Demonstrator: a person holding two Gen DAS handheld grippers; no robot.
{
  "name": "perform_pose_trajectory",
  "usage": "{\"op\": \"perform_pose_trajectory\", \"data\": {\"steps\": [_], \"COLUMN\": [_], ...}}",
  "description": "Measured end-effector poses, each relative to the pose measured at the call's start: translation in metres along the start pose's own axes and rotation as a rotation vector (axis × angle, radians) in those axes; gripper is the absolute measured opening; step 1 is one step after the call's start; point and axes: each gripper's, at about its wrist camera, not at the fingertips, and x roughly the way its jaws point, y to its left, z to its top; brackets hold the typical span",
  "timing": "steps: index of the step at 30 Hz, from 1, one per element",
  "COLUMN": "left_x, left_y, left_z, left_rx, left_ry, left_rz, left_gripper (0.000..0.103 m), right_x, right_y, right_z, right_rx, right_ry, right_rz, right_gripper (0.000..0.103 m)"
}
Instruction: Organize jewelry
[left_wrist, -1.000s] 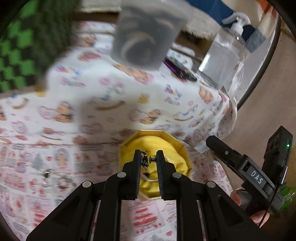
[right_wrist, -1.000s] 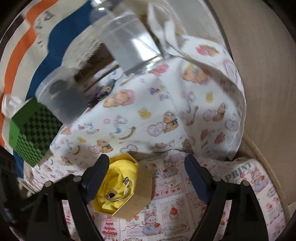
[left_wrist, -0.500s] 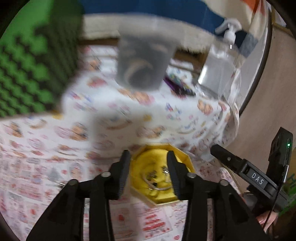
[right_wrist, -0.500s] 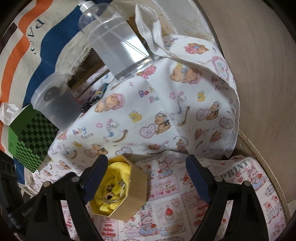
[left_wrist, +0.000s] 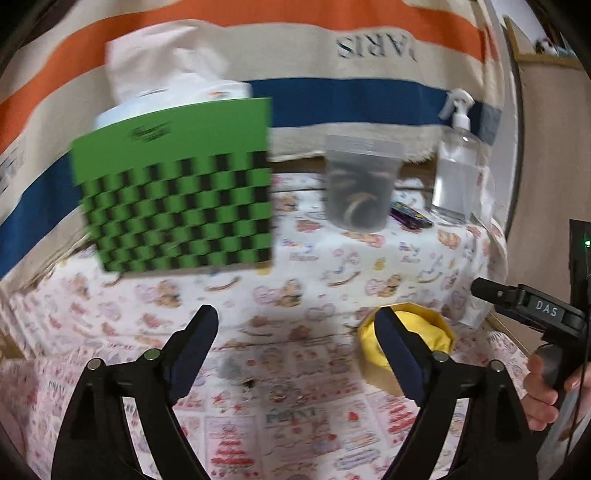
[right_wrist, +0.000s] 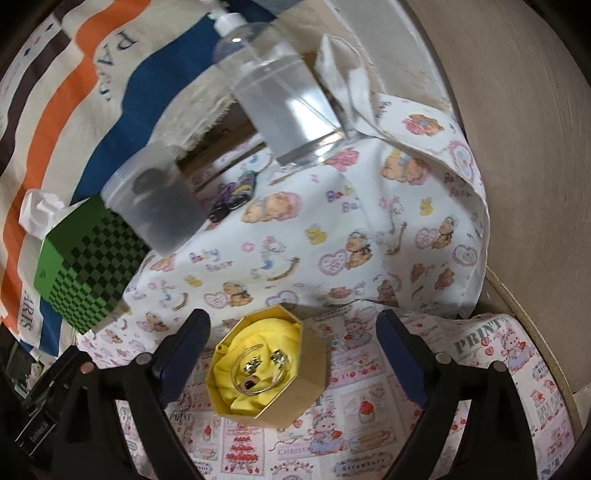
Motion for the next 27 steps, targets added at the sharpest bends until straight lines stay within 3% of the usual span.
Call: {"op": "perform_pose_trajectory", "data": {"steps": [3, 9, 15, 17, 20, 24, 27], "left_x": [-0.001, 0.024, 0.051, 0.057, 0.07, 0.086, 0.089], "left_y": [0.016, 0.035, 0.057, 0.062, 0.066, 0.068, 0.062], "left_z": [-0.016, -0.026, -0.035, -0.037, -0.041, -0.047, -0.049], "left_rx": [-0.052, -0.071, -0.135, -0.15, -0.171, -0.216, -0.195], "left_ry": [-0.017, 0.046, 0.148, 0.169, 0.231, 0.353, 0.366], "left_rz": [0.005, 0.051, 0.033, 0.031, 0.037, -0.047, -0.029], "left_gripper": [0.089, 0.089, 0.088, 0.083, 0.065, 0.029, 0.027], "right_x": [0.001, 0.012, 0.01, 0.009, 0.009, 0.012, 0.013], "right_y": [0.01, 0.037, 0.048, 0.049, 0.049, 0.047, 0.047], "right_z": [-0.005, -0.023, -0.029, -0.029, -0.029, -0.029, -0.029], "right_rx": [-0.04, -0.155, -0.205, -0.209, -0.212, -0.208, -0.21], "right_ry": [-0.007, 0.024, 0.011, 0.011, 0.011, 0.022, 0.025], "right_rz": [-0.001, -0.015, -0.021, -0.02, -0.027, -0.031, -0.037], "right_gripper": [0.093, 0.094, 0.094, 0.095, 0.095, 0.095, 0.095]}}
